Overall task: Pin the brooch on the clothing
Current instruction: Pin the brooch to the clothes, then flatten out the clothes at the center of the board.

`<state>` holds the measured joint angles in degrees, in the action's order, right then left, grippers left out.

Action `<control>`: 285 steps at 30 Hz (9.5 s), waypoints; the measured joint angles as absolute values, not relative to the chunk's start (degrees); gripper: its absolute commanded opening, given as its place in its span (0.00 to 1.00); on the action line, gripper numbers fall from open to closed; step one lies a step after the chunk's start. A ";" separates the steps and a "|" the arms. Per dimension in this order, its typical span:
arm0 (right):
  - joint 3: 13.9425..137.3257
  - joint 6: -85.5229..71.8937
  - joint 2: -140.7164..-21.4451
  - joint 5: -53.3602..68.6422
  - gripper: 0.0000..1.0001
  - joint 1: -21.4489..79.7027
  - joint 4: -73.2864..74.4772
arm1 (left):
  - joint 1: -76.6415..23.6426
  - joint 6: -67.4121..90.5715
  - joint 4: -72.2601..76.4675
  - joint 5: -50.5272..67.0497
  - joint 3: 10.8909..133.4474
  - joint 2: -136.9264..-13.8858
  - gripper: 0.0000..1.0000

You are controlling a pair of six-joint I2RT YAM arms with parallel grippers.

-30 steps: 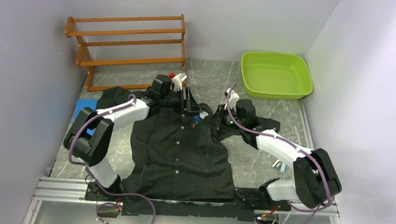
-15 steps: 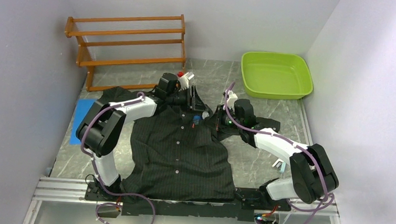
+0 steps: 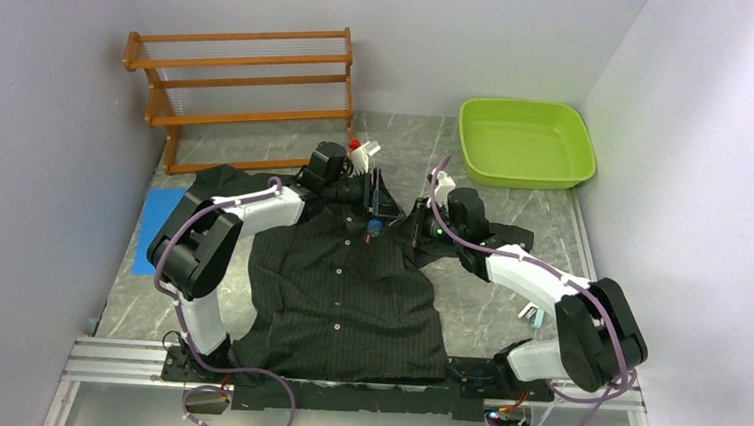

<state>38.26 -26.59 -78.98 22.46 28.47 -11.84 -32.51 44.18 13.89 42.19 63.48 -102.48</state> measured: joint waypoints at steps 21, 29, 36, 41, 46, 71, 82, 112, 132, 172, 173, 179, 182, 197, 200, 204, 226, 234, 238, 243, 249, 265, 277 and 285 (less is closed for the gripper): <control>28.62 -29.15 -55.88 12.71 0.18 21.74 -4.64 | -38.94 33.36 1.37 31.38 65.63 -102.48 0.60; 26.28 -31.81 -55.99 13.19 0.58 14.17 -2.46 | -38.74 29.52 -3.16 27.09 65.67 -95.00 0.80; 24.25 -33.34 -59.31 14.81 0.78 10.35 -2.96 | -30.61 27.03 -6.74 26.72 66.30 -83.18 0.93; 21.98 -36.05 -63.72 16.75 0.83 6.50 -4.82 | -20.99 26.15 -8.34 23.81 60.90 -75.50 0.94; 20.93 -38.65 -69.30 18.00 0.83 3.03 -6.79 | -11.73 27.24 -10.68 20.97 53.67 -72.93 0.94; 29.19 -47.48 -88.03 16.80 0.59 1.41 -21.69 | 7.33 47.75 -7.79 3.97 41.23 -85.34 0.75; 26.94 -49.56 -88.71 11.14 0.00 0.40 -22.15 | 7.92 49.06 3.46 7.84 43.94 -94.56 0.11; 26.52 -39.29 -79.37 18.02 0.72 -15.40 -13.10 | 15.55 51.11 -10.28 5.69 37.82 -69.56 0.03; 38.26 -36.51 -89.67 1.10 0.59 -2.33 -8.19 | 15.57 50.26 -10.33 9.78 36.73 -69.47 0.03; 40.58 -36.77 -90.02 11.25 0.82 4.47 -3.79 | 15.57 47.44 -12.32 13.21 36.93 -67.92 0.03; 40.71 -37.06 -90.21 11.66 0.82 3.49 -3.99 | 15.57 47.33 -12.47 13.21 37.12 -67.81 0.03; 43.24 -39.83 -95.37 18.24 0.82 -9.93 -8.91 | 15.57 46.17 -13.47 13.26 39.75 -67.51 0.03; 44.53 -40.21 -97.01 19.68 0.81 -14.98 -9.87 | 15.57 45.84 -13.65 13.47 40.95 -67.59 0.02; 37.65 -33.41 -78.61 22.92 0.94 -0.47 -7.44 | 15.57 43.79 -12.78 22.81 44.99 -68.34 0.03; 43.03 -30.09 -78.96 21.80 0.91 7.64 -5.89 | 15.57 43.09 -12.95 24.60 45.01 -67.13 0.03; 53.06 -25.87 -87.55 19.27 0.87 12.86 -3.09 | 15.57 42.54 -13.43 25.93 45.01 -65.60 0.03; 80.07 -4.67 -118.19 15.18 0.19 21.80 13.21 | 15.57 41.08 -14.61 27.68 43.62 -65.65 0.02; 84.12 -1.04 -118.89 20.14 0.00 20.99 15.42 | 15.57 40.99 -14.94 27.59 45.78 -67.05 0.03; 81.21 -3.20 -115.13 23.55 0.00 17.69 12.53 | 15.57 40.21 -14.96 27.11 48.97 -67.24 0.03; 68.93 -8.27 -99.39 27.49 0.00 12.10 3.55 | 15.57 39.62 -13.52 26.81 51.31 -66.63 0.08; 60.88 -11.60 -82.39 30.50 0.00 11.03 -11.49 | 15.57 39.97 -8.01 26.17 49.56 -63.02 0.10; 43.09 -17.65 -81.49 19.81 0.61 11.55 7.18 | 15.73 41.23 -29.15 7.90 42.68 -60.53 0.92; 54.06 -17.65 -80.53 20.86 0.87 12.64 4.43 | 11.51 33.15 -27.31 10.26 52.10 -65.73 0.88; 78.39 -17.41 -106.21 26.74 0.85 19.07 4.40 | 1.98 28.86 -24.56 11.35 58.96 -74.63 0.88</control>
